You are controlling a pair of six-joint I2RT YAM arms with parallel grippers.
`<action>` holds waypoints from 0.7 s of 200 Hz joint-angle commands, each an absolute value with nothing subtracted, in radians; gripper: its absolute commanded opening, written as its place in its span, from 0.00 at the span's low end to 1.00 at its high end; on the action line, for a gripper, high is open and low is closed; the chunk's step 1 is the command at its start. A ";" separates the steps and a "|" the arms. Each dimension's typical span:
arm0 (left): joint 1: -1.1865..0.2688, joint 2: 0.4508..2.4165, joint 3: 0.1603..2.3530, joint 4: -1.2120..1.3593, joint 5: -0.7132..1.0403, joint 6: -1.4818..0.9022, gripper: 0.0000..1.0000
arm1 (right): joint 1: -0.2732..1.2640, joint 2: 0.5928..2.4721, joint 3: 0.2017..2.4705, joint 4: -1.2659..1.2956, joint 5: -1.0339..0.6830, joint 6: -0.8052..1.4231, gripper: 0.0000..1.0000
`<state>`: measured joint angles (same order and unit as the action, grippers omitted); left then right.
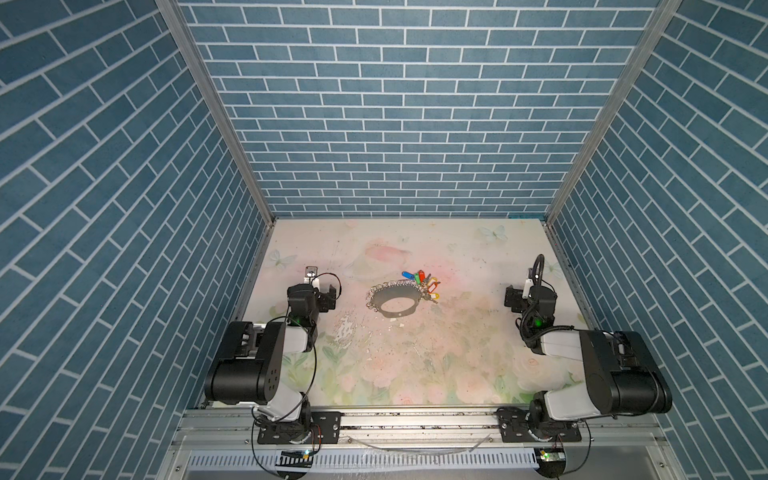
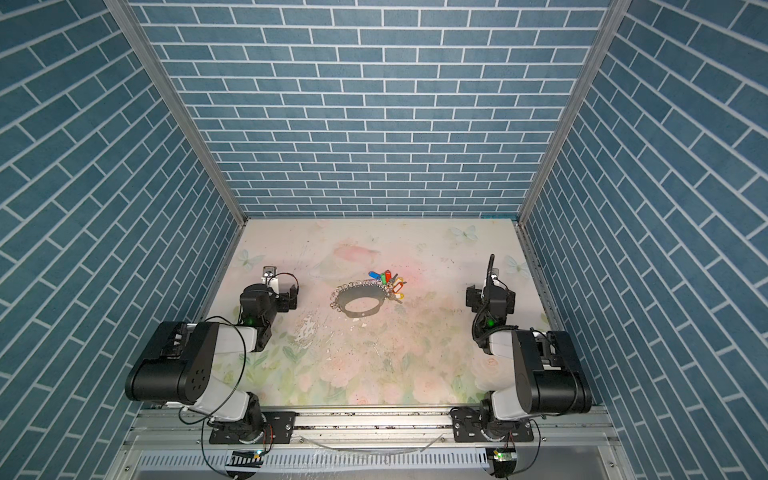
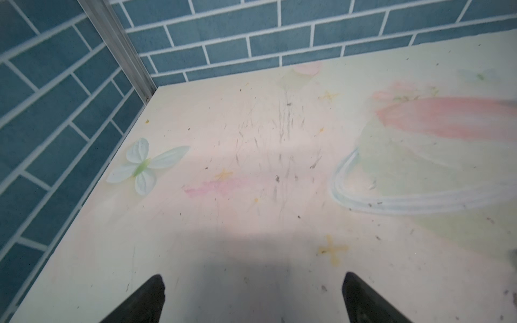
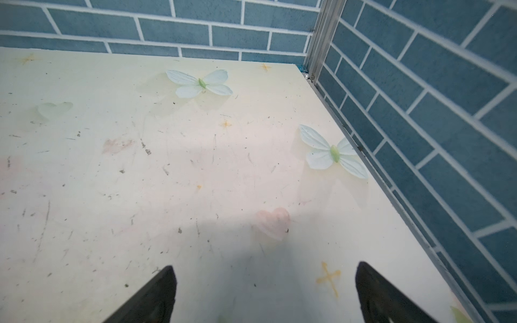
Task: Put the keys on the keyring
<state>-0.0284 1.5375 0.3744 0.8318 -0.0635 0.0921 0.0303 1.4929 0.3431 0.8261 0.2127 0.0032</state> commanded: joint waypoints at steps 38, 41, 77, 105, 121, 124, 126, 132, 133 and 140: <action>-0.035 1.534 0.384 0.876 -0.050 0.084 1.00 | -0.018 1.535 0.388 0.870 0.145 0.069 0.99; -0.035 1.531 0.384 0.873 -0.050 0.084 1.00 | -0.020 1.542 0.387 0.881 0.144 0.070 0.99; -0.034 1.532 0.387 0.869 -0.045 0.084 1.00 | -0.021 1.537 0.388 0.872 0.145 0.070 0.99; -0.034 1.534 0.388 0.868 -0.046 0.083 1.00 | -0.021 1.538 0.389 0.875 0.147 0.070 0.99; -0.029 1.534 0.391 0.864 -0.032 0.077 1.00 | -0.021 1.538 0.388 0.874 0.147 0.070 0.99; -0.029 1.534 0.391 0.864 -0.030 0.078 1.00 | -0.021 1.537 0.388 0.874 0.147 0.069 0.99; -0.028 1.535 0.391 0.864 -0.029 0.078 1.00 | -0.021 1.538 0.388 0.874 0.146 0.069 0.99; -0.026 1.536 0.391 0.862 -0.025 0.075 1.00 | -0.021 1.538 0.388 0.874 0.148 0.070 0.99; -0.024 1.536 0.391 0.862 -0.025 0.074 1.00 | -0.020 1.538 0.388 0.873 0.147 0.069 0.99; -0.022 1.535 0.391 0.862 -0.020 0.072 1.00 | -0.021 1.537 0.388 0.873 0.147 0.069 0.99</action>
<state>-0.0307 1.5372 0.3756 0.8513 -0.0441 0.0841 -0.0181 1.5345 0.3523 0.8528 0.1528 0.0483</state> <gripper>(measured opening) 0.995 0.992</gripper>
